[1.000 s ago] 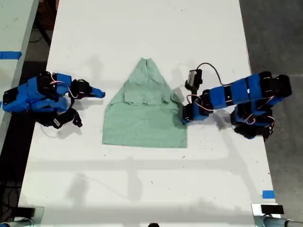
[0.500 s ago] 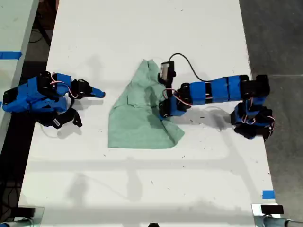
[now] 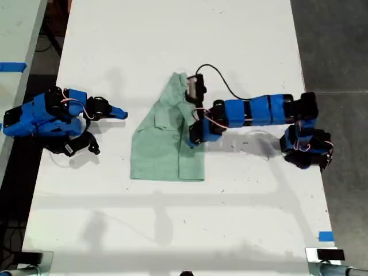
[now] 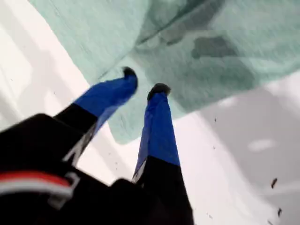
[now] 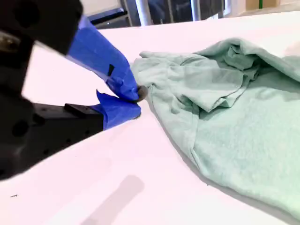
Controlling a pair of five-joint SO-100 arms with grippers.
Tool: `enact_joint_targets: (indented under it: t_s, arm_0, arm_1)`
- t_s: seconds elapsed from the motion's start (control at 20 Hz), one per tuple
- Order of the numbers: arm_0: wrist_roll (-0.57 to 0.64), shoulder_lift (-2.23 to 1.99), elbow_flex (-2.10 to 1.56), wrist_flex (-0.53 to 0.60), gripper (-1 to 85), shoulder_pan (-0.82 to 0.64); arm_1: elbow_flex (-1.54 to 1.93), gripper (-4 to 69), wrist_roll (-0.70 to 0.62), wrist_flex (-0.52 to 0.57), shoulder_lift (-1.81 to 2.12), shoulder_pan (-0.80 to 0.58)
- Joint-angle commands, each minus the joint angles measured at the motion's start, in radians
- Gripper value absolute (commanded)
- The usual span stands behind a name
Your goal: Fold t shirt
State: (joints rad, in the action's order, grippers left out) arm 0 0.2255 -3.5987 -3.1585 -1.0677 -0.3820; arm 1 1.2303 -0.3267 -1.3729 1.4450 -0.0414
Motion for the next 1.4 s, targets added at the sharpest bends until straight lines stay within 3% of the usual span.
enact_joint_targets:
  t_s: [0.0,0.1,0.3,0.35,0.45,0.55,0.65,0.75,0.8,1.15,1.35]
  arm_0:
    - [-0.011,-0.005,0.006,0.002,-0.1,-0.015]
    - [-0.031,-0.005,0.009,-0.011,0.6,-0.021]
    - [-0.104,-0.005,-0.005,0.021,-0.1,0.071]
    - [-0.106,-0.005,-0.014,0.038,0.0,0.086]
    - [-0.175,-0.005,-0.025,0.041,2.8,0.114]
    - [-0.224,-0.006,-0.046,0.054,3.3,0.153]
    - [-0.216,-0.006,-0.058,0.060,4.9,0.179]
    - [-0.087,-0.006,-0.041,0.087,5.1,0.190]
    - [-0.051,-0.006,-0.041,0.078,5.1,0.190]
    - [-0.040,-0.006,-0.041,0.061,5.3,0.091]
    - [-0.175,-0.006,-0.051,0.017,6.0,0.011]
  arm_1:
    - [0.468,-1.6,0.083,0.049,0.535,-0.015]
    - [0.833,1.1,0.141,0.101,0.854,-0.043]
    - [1.434,2.2,0.051,0.256,1.447,-0.063]
    - [1.571,2.2,-0.002,0.262,1.644,-0.084]
    - [1.786,2.2,-0.101,0.137,2.075,-0.130]
    - [1.829,2.7,-0.091,0.120,2.066,-0.147]
    - [1.882,4.6,0.104,0.066,2.063,-0.181]
    - [1.875,5.9,0.138,0.035,2.063,-0.044]
    - [1.875,5.6,0.175,0.035,2.063,-0.051]
    - [1.875,6.9,0.156,0.035,2.063,-0.104]
    - [1.875,7.2,0.156,0.035,2.063,-0.104]
